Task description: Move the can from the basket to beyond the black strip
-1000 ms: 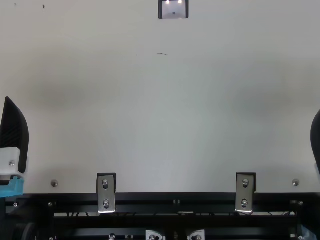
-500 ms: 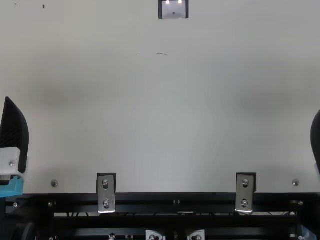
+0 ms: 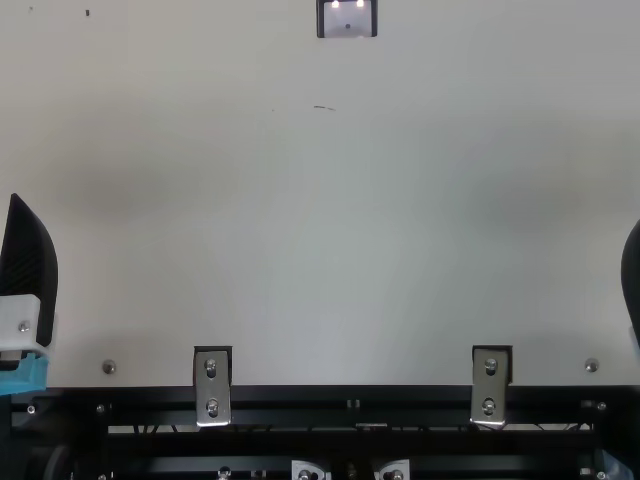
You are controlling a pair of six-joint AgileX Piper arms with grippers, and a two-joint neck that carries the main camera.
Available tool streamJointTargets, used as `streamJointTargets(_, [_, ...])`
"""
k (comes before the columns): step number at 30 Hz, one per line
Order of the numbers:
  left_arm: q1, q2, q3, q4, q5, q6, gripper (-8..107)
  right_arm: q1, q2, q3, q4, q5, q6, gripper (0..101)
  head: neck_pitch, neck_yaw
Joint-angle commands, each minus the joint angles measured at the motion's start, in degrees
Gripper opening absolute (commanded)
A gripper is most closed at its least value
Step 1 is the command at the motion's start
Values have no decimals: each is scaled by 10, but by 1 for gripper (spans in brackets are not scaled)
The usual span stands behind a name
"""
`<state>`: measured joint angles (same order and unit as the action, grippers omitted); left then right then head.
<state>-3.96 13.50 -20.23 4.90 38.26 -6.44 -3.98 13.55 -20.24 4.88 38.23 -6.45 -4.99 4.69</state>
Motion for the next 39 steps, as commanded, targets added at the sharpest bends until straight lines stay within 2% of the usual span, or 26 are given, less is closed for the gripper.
streamJointTargets(1, [0, 0, 0, 0, 0, 0, 90, 0, 0, 0, 0, 0, 0, 101, -4, 3])
streamJointTargets(17, [0, 0, 0, 0, 0, 0, 90, 0, 0, 0, 0, 0, 0, 101, -5, 16])
streamJointTargets(30, [0, 0, 0, 0, 0, 0, 90, 0, 0, 0, 0, 0, 0, 101, -5, 109])
streamJointTargets(39, [0, 0, 0, 0, 0, 0, 90, 0, 0, 0, 0, 0, 0, 101, -16, 168])
